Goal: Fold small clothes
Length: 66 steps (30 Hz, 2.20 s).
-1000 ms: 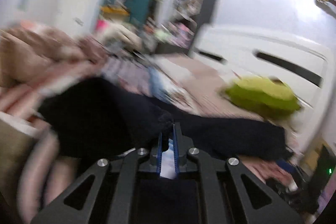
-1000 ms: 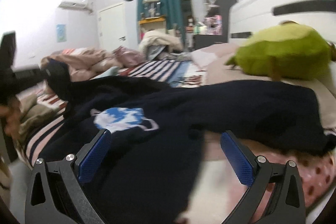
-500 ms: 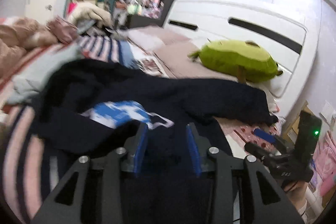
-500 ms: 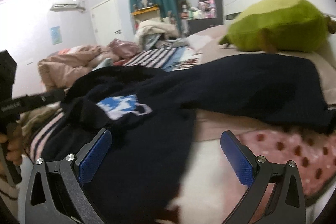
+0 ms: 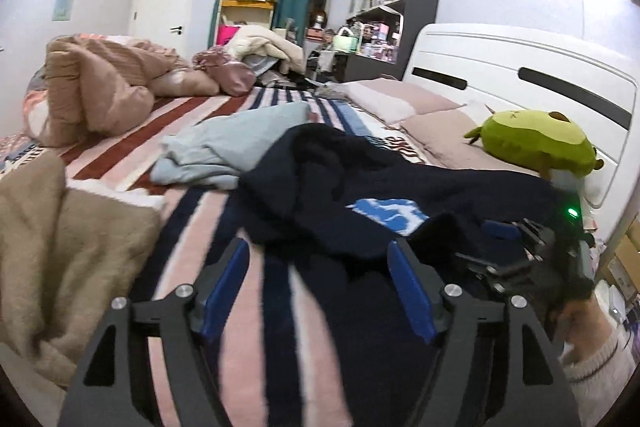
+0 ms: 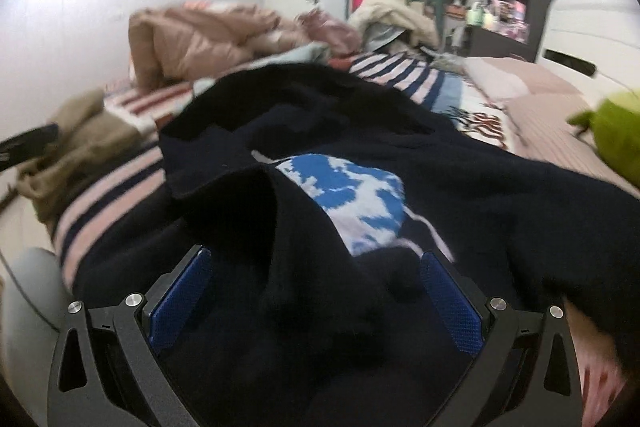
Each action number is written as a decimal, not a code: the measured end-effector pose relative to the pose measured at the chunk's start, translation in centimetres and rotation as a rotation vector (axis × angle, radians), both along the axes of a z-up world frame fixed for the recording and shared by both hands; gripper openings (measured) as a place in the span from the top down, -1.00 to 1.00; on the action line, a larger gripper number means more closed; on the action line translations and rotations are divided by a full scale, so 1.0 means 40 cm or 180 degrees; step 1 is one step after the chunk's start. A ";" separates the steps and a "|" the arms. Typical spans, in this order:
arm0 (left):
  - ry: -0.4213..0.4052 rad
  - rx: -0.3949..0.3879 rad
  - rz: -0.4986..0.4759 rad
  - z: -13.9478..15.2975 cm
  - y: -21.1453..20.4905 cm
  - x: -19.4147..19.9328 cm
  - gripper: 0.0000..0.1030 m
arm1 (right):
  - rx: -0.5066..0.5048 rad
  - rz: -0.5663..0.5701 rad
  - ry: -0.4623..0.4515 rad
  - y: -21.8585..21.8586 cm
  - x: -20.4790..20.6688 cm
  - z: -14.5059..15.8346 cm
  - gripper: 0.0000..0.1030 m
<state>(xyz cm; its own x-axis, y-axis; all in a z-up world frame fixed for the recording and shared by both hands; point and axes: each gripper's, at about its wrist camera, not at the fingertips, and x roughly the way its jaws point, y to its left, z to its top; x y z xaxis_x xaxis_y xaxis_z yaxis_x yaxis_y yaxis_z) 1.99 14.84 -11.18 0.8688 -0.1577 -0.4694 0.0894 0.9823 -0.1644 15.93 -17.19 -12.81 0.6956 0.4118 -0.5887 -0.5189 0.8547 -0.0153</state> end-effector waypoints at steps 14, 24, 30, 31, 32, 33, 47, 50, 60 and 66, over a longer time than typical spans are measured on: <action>0.0020 -0.0239 0.0009 -0.035 0.062 0.043 -0.34 | 0.0666 0.0538 0.1144 -0.097 0.096 0.059 0.98; 0.0206 -0.0301 -0.0112 -0.057 0.008 0.082 -0.35 | 0.0995 -0.0079 0.1513 -0.314 0.089 -0.023 0.98; 0.0686 -0.0269 -0.0224 -0.149 -0.036 0.112 -0.34 | 0.0874 0.0049 0.1193 -0.312 0.060 0.006 0.43; 0.0801 -0.0289 -0.0269 -0.173 -0.044 0.117 -0.33 | 0.0866 0.0126 0.1141 -0.299 0.052 0.017 -0.10; 0.0886 -0.0328 -0.0312 -0.190 -0.050 0.120 -0.19 | 0.0822 0.0178 0.1080 -0.287 0.046 0.023 -0.29; 0.0944 -0.0362 -0.0355 -0.200 -0.057 0.122 -0.09 | 0.0726 0.0245 0.1012 -0.271 0.039 0.031 -0.29; 0.0841 -0.0287 -0.0724 -0.165 -0.088 0.064 0.77 | 0.0617 0.0234 0.0981 -0.159 0.055 -0.031 0.92; 0.0835 -0.0122 -0.0887 -0.170 -0.107 0.046 0.65 | 0.0530 0.0065 0.0879 -0.169 0.060 -0.019 0.94; 0.0861 -0.0270 -0.0378 -0.172 0.031 0.022 0.43 | 0.0395 0.0015 0.0901 -0.192 0.042 -0.037 0.94; 0.1031 -0.0200 -0.0522 -0.220 -0.033 0.047 0.45 | 0.0546 0.0001 0.0973 -0.205 0.047 -0.049 0.93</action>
